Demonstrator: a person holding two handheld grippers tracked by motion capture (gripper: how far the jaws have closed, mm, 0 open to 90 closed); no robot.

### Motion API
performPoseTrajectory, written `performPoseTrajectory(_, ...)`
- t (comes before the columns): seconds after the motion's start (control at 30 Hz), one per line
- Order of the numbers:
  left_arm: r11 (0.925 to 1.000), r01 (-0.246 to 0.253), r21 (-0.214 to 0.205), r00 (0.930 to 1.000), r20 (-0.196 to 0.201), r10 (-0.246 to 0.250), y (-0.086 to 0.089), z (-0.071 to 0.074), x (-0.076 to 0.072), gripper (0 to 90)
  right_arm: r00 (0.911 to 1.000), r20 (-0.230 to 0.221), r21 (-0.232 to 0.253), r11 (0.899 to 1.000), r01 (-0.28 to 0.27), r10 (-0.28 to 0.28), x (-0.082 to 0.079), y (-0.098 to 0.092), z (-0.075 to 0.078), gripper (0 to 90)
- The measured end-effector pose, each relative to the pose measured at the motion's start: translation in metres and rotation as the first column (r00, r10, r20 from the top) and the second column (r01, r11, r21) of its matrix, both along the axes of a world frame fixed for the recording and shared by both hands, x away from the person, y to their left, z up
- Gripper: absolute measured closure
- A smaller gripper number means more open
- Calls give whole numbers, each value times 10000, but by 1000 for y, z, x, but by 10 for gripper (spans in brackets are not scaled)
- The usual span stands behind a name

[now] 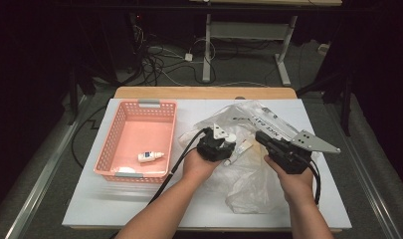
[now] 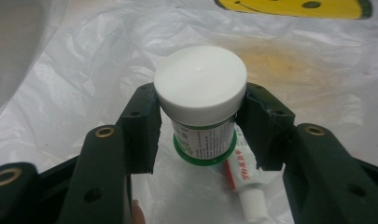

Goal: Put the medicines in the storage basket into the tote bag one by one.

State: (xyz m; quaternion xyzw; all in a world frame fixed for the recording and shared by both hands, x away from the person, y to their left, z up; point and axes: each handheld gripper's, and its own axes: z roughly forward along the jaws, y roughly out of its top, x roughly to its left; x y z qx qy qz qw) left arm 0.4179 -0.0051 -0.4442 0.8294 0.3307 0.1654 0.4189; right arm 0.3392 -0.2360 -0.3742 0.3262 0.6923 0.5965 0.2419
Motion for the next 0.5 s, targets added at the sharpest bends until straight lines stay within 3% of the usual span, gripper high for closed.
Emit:
performPoseTrajectory(0.23, 9998, -101, 149, 9998, -176, 103, -4, -12, 9, 494, 10000, -69, 1, 10000, -17, 17, 1, 1, -2, 900)
performPoseTrajectory(0.5, 9997, -139, 201, 9995, -274, 144, -4, -16, 10, 494, 9999, -104, -42, 10000, -71, 70, 1, 2, -3, 900)
